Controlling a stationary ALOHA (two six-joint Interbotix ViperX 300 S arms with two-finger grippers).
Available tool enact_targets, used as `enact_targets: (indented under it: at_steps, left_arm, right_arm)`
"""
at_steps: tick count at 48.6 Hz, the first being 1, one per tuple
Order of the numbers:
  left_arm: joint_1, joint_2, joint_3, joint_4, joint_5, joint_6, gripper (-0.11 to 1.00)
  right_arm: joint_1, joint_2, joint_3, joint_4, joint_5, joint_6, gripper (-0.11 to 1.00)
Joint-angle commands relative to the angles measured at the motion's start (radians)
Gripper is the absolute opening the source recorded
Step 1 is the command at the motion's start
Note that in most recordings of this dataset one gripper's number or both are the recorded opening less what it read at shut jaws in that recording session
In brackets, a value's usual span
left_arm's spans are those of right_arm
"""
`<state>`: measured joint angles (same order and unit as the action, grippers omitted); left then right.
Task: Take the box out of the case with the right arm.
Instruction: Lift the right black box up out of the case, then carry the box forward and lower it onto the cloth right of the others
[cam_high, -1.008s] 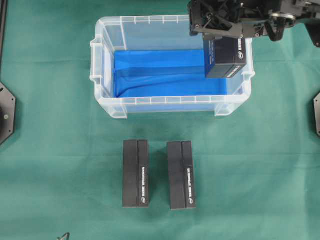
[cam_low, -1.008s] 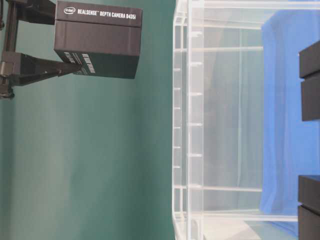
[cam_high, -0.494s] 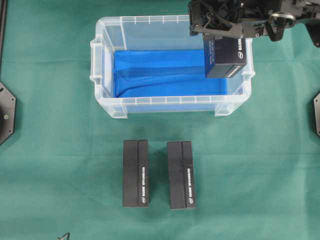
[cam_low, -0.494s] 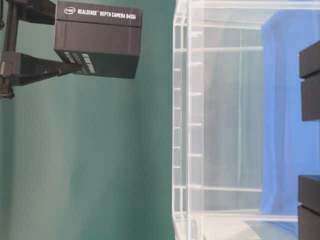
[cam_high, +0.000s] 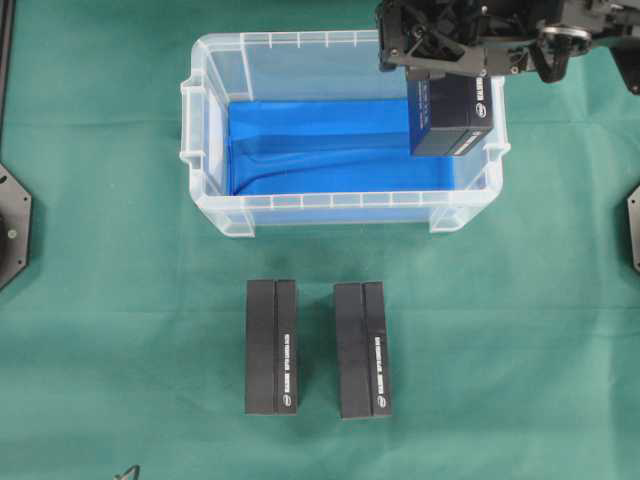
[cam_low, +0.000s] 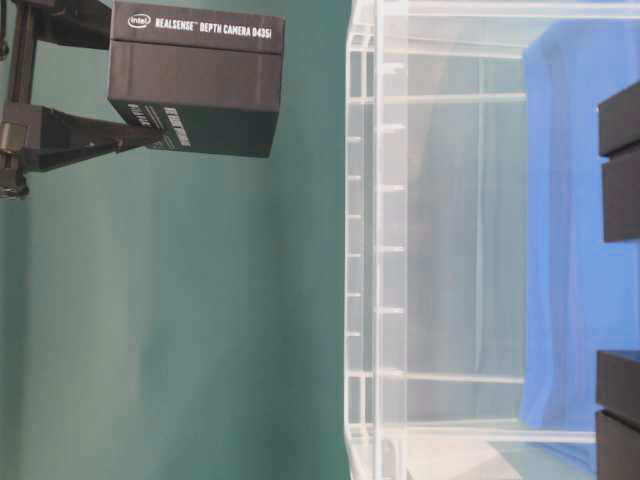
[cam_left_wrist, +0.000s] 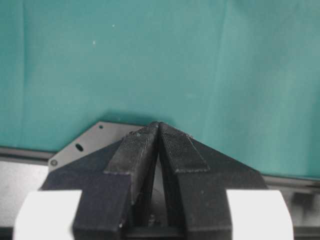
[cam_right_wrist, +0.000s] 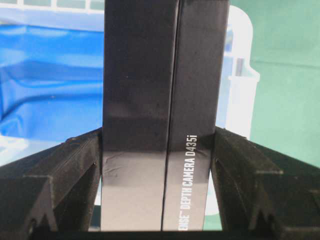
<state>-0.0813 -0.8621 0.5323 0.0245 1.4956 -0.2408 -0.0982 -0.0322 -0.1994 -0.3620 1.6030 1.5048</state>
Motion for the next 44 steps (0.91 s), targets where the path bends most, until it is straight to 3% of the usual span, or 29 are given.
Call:
enact_targets:
  at_steps: [1, 15, 27, 44]
  left_arm:
    - [-0.002, 0.003, -0.011, 0.003, -0.003, -0.002, 0.02]
    - [-0.002, 0.003, -0.011, 0.003, -0.003, -0.002, 0.02]
    - [-0.002, 0.003, -0.011, 0.003, -0.003, 0.0, 0.02]
    - [-0.002, 0.011, -0.011, 0.003, -0.003, 0.0, 0.02]
  right_arm:
    - [0.003, -0.034, -0.026, -0.006, 0.003, -0.002, 0.65]
    - [0.018, -0.034, -0.026, -0.002, 0.006, -0.002, 0.66]
    - [0.084, -0.037, -0.028, 0.002, 0.089, 0.009, 0.66]
    - [0.202, -0.055, -0.029, 0.002, 0.104, 0.1, 0.66]
